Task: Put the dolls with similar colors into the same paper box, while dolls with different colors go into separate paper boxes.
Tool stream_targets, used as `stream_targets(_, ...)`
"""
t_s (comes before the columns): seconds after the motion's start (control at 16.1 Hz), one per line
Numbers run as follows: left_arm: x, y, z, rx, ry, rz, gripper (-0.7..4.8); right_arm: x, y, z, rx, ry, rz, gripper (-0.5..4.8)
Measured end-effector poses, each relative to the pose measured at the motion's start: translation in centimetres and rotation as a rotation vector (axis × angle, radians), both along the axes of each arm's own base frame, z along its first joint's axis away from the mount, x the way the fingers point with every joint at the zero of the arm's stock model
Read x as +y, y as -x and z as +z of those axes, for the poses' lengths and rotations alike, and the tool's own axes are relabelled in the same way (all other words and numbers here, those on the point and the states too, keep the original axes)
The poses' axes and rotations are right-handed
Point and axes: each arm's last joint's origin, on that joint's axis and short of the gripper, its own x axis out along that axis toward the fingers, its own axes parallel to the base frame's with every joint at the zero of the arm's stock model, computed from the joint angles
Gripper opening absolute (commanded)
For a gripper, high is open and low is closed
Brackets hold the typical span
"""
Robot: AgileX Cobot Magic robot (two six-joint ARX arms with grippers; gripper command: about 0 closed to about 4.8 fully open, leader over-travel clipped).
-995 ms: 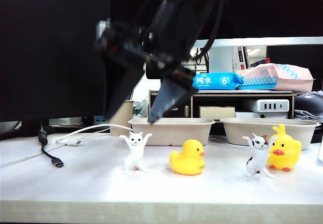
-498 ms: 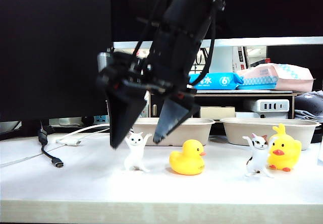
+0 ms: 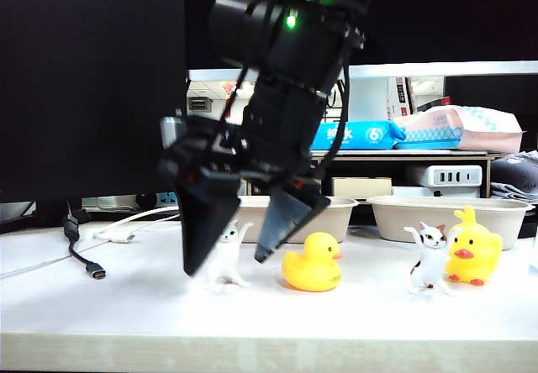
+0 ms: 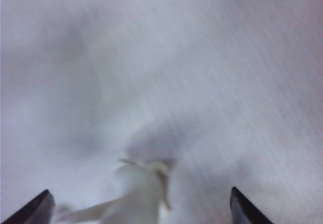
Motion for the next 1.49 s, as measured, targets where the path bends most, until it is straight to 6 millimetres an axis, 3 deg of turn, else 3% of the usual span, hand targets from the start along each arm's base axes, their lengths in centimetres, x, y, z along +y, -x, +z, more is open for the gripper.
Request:
stream_targets(0.06, 0.0, 0.0, 0.0, 0.0, 0.0, 0.0, -0.05, -0.01, -0.06, -0.12, -0.006, 0.009, -0.006, 2.9)
stream_targets(0.31, 0.0, 0.0, 0.0, 0.0, 0.0, 0.0, -0.05, 0.06, -0.14, -0.06, -0.018, 0.005, -0.009, 2.85)
stream_targets(0.93, 0.0, 0.0, 0.0, 0.0, 0.0, 0.0, -0.05, 0.2, -0.4, 0.07, -0.053, -0.007, -0.013, 1.02)
stream_targets(1.37, 0.0, 0.0, 0.0, 0.0, 0.0, 0.0, -0.05, 0.08, -0.52, 0.07, -0.054, -0.006, -0.016, 1.01)
stream_targets(1.49, 0.0, 0.0, 0.0, 0.0, 0.0, 0.0, -0.05, 0.08, -0.52, 0.09, -0.054, -0.006, -0.016, 0.5)
